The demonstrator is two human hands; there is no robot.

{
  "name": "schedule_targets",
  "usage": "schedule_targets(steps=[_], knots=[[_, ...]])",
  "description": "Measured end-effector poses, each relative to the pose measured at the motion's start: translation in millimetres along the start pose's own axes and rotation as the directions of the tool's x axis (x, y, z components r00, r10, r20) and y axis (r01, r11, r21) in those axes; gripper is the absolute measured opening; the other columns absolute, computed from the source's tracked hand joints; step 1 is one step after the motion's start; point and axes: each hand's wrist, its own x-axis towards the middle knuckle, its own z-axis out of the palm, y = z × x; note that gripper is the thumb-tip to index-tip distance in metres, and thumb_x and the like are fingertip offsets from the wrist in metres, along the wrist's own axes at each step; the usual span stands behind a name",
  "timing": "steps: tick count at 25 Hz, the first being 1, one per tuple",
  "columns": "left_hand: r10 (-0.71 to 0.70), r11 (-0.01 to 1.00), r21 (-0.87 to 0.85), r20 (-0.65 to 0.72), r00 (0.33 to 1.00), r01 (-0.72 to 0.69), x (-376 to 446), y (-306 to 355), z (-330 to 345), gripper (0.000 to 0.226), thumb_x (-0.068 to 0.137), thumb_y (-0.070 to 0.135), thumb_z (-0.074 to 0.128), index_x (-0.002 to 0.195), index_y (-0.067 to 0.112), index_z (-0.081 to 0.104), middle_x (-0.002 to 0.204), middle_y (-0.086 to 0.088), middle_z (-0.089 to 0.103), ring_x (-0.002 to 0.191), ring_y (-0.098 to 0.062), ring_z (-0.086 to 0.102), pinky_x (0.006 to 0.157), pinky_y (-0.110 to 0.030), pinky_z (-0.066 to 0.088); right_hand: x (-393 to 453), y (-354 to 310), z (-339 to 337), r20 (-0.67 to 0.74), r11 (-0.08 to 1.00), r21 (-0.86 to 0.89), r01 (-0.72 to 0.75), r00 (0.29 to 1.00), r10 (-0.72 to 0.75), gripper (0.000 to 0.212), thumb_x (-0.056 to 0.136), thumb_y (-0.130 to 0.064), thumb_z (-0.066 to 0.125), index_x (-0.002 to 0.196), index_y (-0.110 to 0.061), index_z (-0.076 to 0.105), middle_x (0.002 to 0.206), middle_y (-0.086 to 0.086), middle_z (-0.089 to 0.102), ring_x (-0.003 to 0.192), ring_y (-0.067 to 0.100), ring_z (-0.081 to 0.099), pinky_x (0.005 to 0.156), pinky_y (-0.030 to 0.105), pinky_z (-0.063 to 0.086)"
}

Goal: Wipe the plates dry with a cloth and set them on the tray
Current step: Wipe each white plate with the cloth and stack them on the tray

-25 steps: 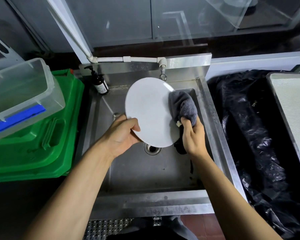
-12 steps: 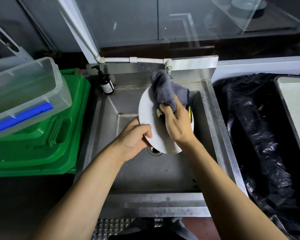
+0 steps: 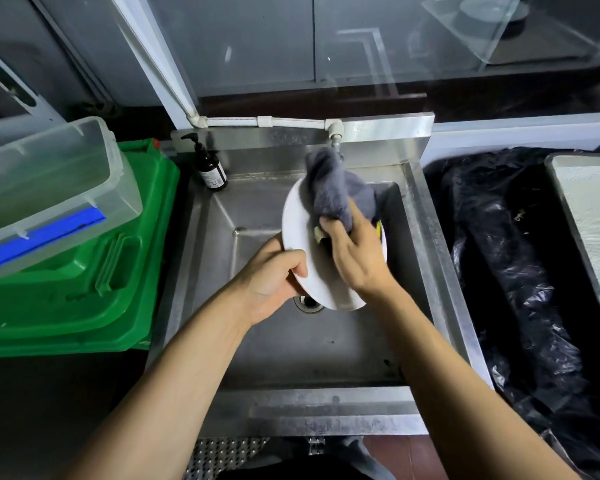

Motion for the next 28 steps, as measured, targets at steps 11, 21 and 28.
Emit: schedule_targets(steps=[11, 21, 28], knots=[[0.021, 1.0, -0.007, -0.032, 0.999, -0.022, 1, 4, 0, 0.041, 0.072, -0.016, 0.038, 0.075, 0.016, 0.064, 0.086, -0.016, 0.056, 0.085, -0.03, 0.055, 0.078, -0.05, 0.05, -21, -7, 8, 0.132, 0.986, 0.166, -0.01, 0.991, -0.013, 0.007, 0.09, -0.033, 0.052, 0.09, -0.04, 0.053, 0.081, -0.027, 0.057, 0.084, -0.004, 0.05, 0.082, 0.023, 0.04], [0.029, 0.998, -0.061, -0.09, 0.995, -0.035, 4, 7, -1, 0.038, 0.074, -0.021, 0.031, 0.086, 0.006, 0.055, 0.075, -0.015, 0.062, 0.068, -0.029, 0.063, 0.066, -0.044, 0.055, -34, -23, 5, 0.21, 0.949, 0.284, -0.134, 0.975, 0.075, 0.022, 0.083, -0.018, 0.05, 0.064, -0.028, 0.044, 0.063, -0.013, 0.046, 0.064, 0.006, 0.039, 0.061, 0.018, 0.037], [0.057, 0.986, -0.149, -0.115, 0.992, -0.074, 6, 14, -22, 0.042, 0.067, -0.016, 0.034, 0.082, 0.005, 0.067, 0.087, -0.02, 0.058, 0.074, -0.033, 0.065, 0.069, -0.058, 0.058, -66, 1, -14, 0.236, 0.945, 0.303, -0.121, 0.971, 0.049, 0.029, 0.085, -0.012, 0.047, 0.061, -0.027, 0.041, 0.058, -0.018, 0.039, 0.054, 0.004, 0.029, 0.049, 0.015, 0.03]])
